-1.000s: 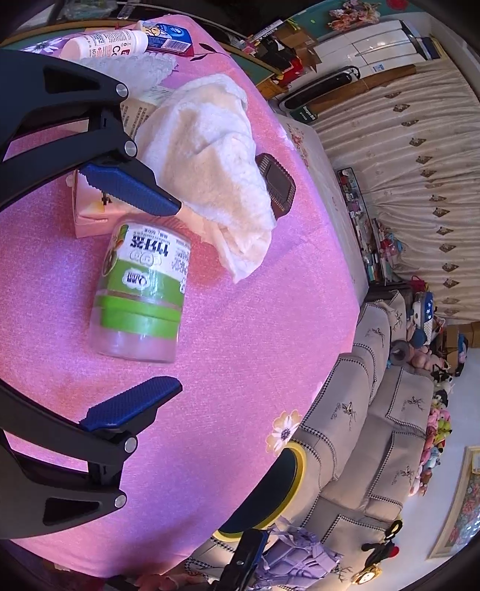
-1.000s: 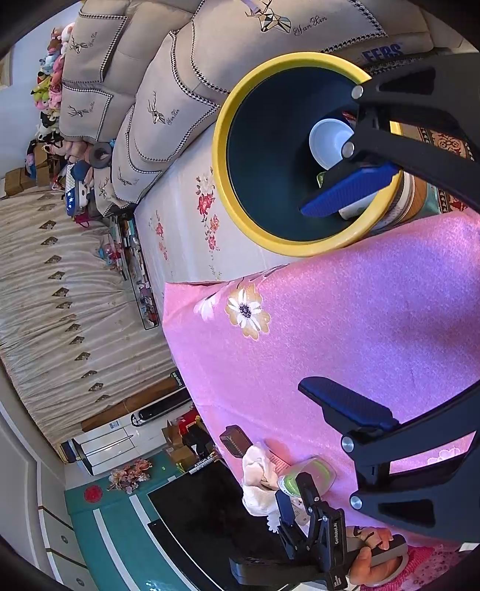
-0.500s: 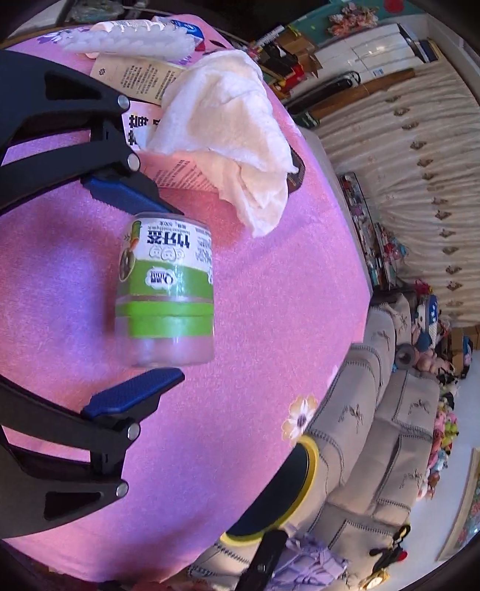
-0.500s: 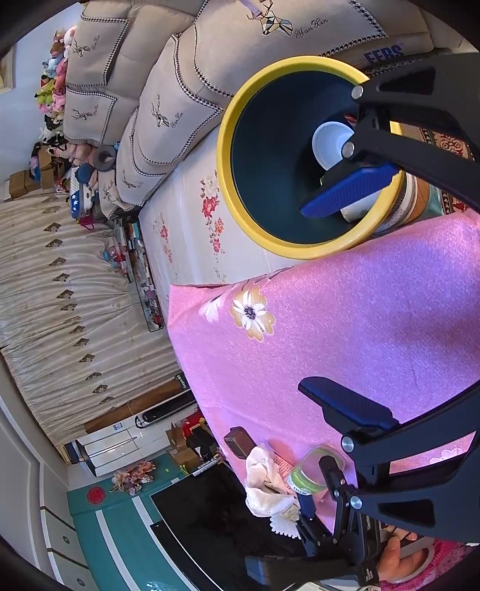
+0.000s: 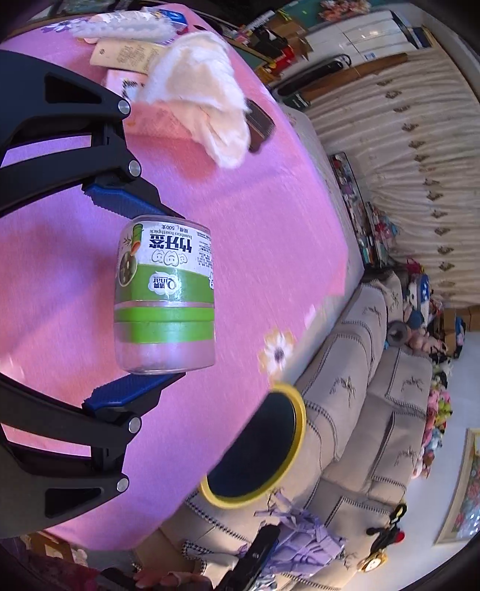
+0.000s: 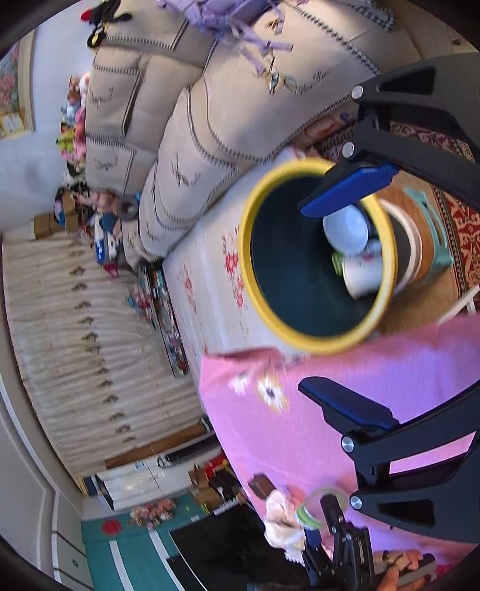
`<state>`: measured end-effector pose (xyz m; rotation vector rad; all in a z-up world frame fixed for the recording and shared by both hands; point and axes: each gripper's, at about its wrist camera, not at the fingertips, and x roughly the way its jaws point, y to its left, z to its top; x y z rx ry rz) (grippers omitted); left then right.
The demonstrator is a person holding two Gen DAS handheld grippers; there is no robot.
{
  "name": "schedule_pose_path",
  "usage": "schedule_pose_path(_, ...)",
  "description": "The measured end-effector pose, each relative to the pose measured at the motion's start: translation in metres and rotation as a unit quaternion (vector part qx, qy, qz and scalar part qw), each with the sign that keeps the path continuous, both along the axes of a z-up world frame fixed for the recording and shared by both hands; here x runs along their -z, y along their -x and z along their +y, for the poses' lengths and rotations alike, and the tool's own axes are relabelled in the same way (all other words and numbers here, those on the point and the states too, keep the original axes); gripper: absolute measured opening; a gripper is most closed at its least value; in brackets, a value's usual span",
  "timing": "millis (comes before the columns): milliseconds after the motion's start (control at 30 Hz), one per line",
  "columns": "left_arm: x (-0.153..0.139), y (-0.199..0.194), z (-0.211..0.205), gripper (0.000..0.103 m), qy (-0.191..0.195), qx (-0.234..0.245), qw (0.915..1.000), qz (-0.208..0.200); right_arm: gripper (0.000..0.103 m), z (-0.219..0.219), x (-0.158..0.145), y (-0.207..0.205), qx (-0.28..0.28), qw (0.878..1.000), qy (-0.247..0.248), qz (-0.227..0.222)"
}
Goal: Collect trash
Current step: 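Carry the jar with the left gripper over the bin and release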
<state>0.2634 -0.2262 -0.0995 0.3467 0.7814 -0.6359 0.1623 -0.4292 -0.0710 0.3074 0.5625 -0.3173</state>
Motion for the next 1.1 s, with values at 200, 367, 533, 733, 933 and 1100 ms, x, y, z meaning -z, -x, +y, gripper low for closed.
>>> schedule_pose_path(200,-0.01,0.018,-0.07,0.073,0.008,0.066,0.9978,-0.001,0.083,-0.052,0.012,0.032,0.06,0.998,-0.019,0.014)
schedule_pose_path(367,-0.003,0.02,-0.135,0.073,0.01,0.104,0.9944,0.017,0.083,-0.079,0.019,0.058,0.084,0.996,-0.02,0.016)
schedule_pose_path(533,0.013,0.015,-0.192,0.073,-0.01,0.126,0.9915,0.031,0.083,-0.097,0.024,0.072,0.103,0.994,-0.028,0.013)
schedule_pose_path(733,0.035,0.002,-0.241,0.073,-0.039,0.134,0.9893,0.043,0.084,-0.11,0.032,0.078,0.109,0.993,-0.038,0.017)
schedule_pose_path(933,0.043,-0.008,-0.262,0.085,-0.041,0.126,0.9906,0.034,0.083,-0.111,0.036,0.076,0.109,0.993,-0.042,0.024)
schedule_pose_path(1100,0.022,-0.003,-0.23,0.089,-0.005,0.106,0.9943,0.013,0.084,-0.106,0.036,0.07,0.102,0.993,-0.045,0.028)
